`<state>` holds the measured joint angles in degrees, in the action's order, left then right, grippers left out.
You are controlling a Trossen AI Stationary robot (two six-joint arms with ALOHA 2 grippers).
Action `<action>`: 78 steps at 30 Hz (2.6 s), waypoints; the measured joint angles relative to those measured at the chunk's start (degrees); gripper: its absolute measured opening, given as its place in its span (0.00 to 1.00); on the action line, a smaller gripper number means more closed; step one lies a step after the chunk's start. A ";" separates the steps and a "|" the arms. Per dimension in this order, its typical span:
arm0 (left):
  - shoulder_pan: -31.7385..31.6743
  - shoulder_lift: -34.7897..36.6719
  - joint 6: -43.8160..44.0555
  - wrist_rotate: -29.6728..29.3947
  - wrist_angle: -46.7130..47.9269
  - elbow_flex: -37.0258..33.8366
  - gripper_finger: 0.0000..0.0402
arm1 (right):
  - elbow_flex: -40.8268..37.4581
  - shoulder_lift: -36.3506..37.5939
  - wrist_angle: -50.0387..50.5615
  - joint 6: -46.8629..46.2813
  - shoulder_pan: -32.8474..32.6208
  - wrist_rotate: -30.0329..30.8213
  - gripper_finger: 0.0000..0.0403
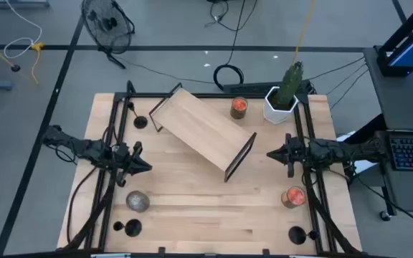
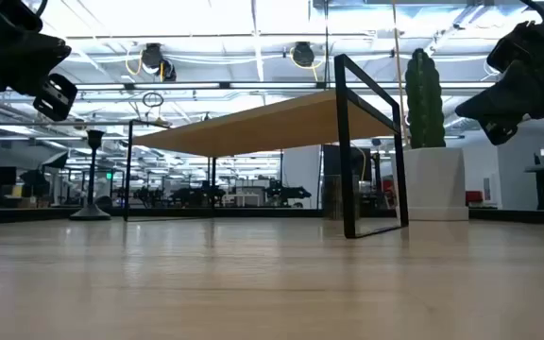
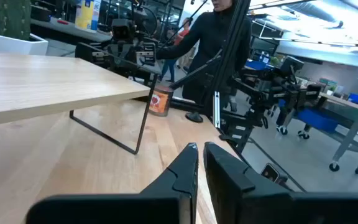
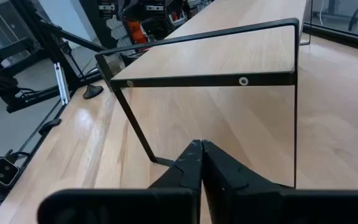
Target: Pick & Place candle stick holders
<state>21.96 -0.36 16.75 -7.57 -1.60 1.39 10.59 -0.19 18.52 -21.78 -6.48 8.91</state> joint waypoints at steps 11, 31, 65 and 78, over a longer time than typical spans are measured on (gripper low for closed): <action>0.00 -0.01 -0.02 0.00 0.01 0.00 0.08 | 0.02 -0.02 0.00 0.00 0.00 0.02 0.01; -0.02 -0.01 -0.02 0.00 0.00 0.00 0.08 | 0.02 -0.01 0.00 -0.01 0.01 0.01 0.01; 0.00 0.00 -0.02 0.00 0.06 0.00 0.08 | -2.31 -0.11 -9.43 9.34 0.02 5.99 0.01; -0.02 0.00 -1.50 -0.87 0.12 0.00 0.08 | -3.51 -0.22 -15.91 9.25 0.02 6.01 0.01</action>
<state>21.93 -0.36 15.26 -8.44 -1.48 1.39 7.08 -0.40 2.61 -12.53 -6.46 14.92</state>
